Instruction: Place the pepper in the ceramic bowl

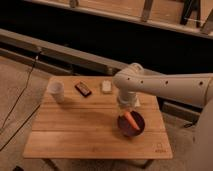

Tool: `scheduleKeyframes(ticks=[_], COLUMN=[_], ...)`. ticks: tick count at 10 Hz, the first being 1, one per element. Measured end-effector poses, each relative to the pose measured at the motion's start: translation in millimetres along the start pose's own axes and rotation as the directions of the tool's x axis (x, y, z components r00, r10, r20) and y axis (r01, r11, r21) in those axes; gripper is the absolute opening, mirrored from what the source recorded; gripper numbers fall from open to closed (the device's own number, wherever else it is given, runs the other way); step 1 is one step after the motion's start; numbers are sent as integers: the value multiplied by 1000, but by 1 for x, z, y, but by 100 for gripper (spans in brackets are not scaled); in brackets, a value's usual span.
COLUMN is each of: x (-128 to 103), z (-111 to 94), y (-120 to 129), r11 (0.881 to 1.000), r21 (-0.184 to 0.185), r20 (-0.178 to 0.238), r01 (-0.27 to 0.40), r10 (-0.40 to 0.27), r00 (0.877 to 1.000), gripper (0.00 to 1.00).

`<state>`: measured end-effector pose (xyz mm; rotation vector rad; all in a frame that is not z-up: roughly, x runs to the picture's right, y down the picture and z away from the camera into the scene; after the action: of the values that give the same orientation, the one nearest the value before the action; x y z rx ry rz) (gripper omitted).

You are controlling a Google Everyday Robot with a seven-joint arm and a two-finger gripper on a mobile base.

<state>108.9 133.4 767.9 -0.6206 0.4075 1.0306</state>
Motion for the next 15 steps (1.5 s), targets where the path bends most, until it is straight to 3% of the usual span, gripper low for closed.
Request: scheduleKeyframes(ticks=[4,10,11,13,15], x=[0,-3,-7,-15,-23], z=[29,39,40,40,40], y=[-9,-14,-13,-10,-6], r11=[1000,1000,1000,1000,1000], r21=[-14,-24,-26,-26,-24], r20=[-42,-47,-44,-30,-21], r01=[8,-15,-16,-13,-6], r10=[-9,13,15,12,5], r00=[999,999,999,999,1000], gripper=[3,58,71,80,80])
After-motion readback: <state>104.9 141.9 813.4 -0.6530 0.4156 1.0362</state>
